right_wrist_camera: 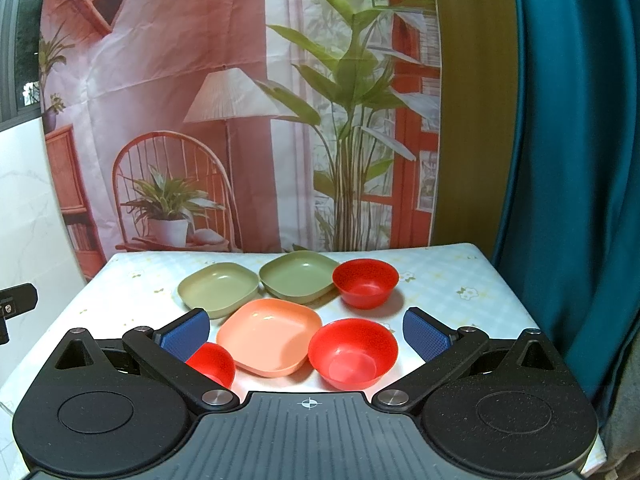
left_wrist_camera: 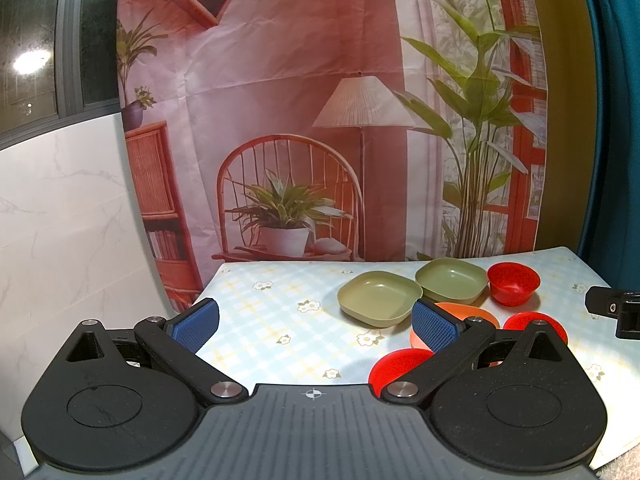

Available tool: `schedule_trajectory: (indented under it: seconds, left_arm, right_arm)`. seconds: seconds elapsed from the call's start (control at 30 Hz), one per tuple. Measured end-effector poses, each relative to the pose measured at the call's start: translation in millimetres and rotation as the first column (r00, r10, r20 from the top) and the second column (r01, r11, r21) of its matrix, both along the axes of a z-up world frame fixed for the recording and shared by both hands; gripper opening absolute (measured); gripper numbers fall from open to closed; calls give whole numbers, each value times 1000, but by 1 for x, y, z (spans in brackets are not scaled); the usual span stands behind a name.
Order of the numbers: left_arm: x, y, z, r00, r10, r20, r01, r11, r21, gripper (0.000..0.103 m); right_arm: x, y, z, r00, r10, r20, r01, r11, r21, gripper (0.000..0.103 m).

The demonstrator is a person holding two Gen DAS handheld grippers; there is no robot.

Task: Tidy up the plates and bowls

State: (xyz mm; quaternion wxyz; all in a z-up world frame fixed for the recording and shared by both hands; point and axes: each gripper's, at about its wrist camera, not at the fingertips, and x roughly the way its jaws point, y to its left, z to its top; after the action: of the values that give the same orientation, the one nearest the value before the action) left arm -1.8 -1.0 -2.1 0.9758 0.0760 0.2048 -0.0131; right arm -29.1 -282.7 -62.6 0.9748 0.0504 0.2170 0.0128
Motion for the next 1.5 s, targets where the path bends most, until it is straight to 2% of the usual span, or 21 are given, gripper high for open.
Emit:
schedule_trajectory:
  seconds: [0.7,0.83,1.0,1.17,1.37,1.5]
  left_arm:
    - [4,3,0,1000,10,-6,-10,1000,-18,103]
    - [13,7,0,1000,9,-22,-10,999,-32,103]
    - [32,9,-6,999,26,-33,-27,999,-25,103]
    - [52,6,-17,999,28,-36,-28,1000,9,103]
    - [80,1,-35,997,18,-78,-16,999,30,103]
    - [96,-6,-48,995,13,-94,-9,999,49,103]
  right_arm:
    - [0,1,-1,1000,1,0,-1,1000,4,103]
    - [2,-11,1,1000,20,4,-20,998,52,103]
    - [20,-15,-3,998,58,35,-60,997,57,103]
    - [49,-5,-12,992,110,56,-106,991,-80,103]
    - [83,-9,-26,991,129,31,-129,991,-26,103]
    - [103,-5,-40,988,155,4,-154,988,-24,103]
